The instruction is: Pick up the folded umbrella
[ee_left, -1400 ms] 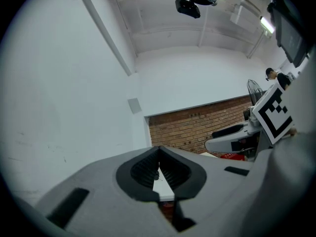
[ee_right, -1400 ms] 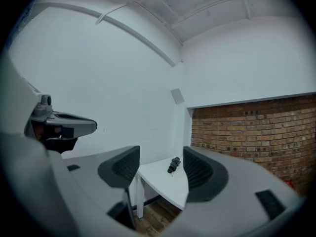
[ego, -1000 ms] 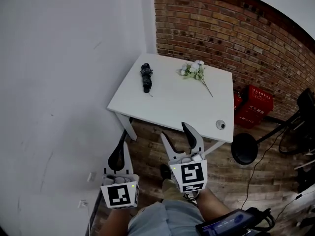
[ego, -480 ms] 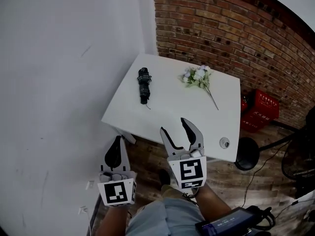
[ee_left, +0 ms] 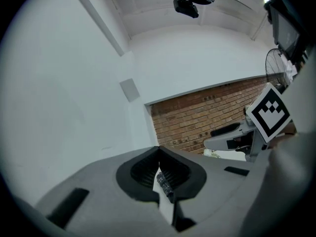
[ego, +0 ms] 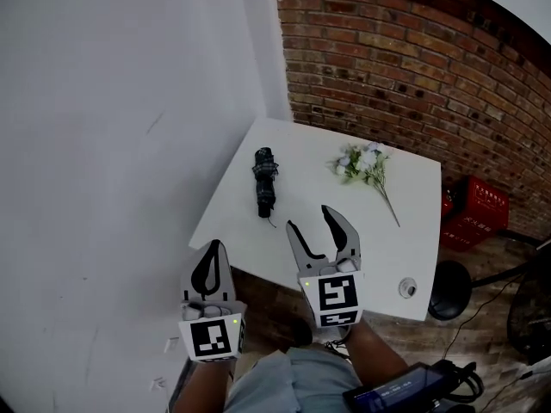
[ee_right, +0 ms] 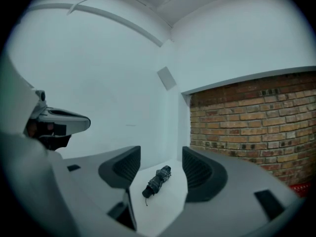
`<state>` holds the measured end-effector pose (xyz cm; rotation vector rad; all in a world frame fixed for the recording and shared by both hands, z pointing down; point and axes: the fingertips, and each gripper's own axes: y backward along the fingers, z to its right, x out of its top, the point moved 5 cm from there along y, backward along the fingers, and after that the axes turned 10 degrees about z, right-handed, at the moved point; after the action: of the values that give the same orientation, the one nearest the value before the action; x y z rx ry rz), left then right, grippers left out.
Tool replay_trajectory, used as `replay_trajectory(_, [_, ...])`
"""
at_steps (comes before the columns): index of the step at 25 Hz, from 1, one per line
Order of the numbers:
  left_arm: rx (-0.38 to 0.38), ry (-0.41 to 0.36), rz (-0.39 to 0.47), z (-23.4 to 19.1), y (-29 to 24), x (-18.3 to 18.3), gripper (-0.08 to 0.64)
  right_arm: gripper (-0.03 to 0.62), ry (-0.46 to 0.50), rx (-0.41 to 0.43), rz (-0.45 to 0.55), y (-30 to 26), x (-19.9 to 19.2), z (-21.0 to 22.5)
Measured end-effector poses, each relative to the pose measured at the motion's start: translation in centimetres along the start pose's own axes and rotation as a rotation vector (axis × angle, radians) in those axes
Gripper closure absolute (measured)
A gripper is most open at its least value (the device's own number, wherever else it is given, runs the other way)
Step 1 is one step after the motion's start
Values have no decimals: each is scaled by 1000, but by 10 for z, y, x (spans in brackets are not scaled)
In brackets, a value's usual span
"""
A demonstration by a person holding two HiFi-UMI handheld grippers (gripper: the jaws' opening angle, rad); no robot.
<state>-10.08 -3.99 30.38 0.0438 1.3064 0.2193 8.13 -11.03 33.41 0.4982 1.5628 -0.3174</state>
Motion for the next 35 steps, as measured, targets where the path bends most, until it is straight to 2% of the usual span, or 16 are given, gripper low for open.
replay_trajectory(13, [31,11,41,-37,-33,-17,553,324,32,27,23,-61,3,-10])
replay_trajectory(16, [22,29,7,-48,-41,-37,554,324,35,19,1,-76,-8,-16])
replay_trajectory(22, [-19,42,31,-66,-77,-54,554,322,29,2,-61,-110,-31,-16])
replay_trajectory(35, [-72,89,-56,-99,-135,-116,552,308,0,-24,-189,-181,-93,-22])
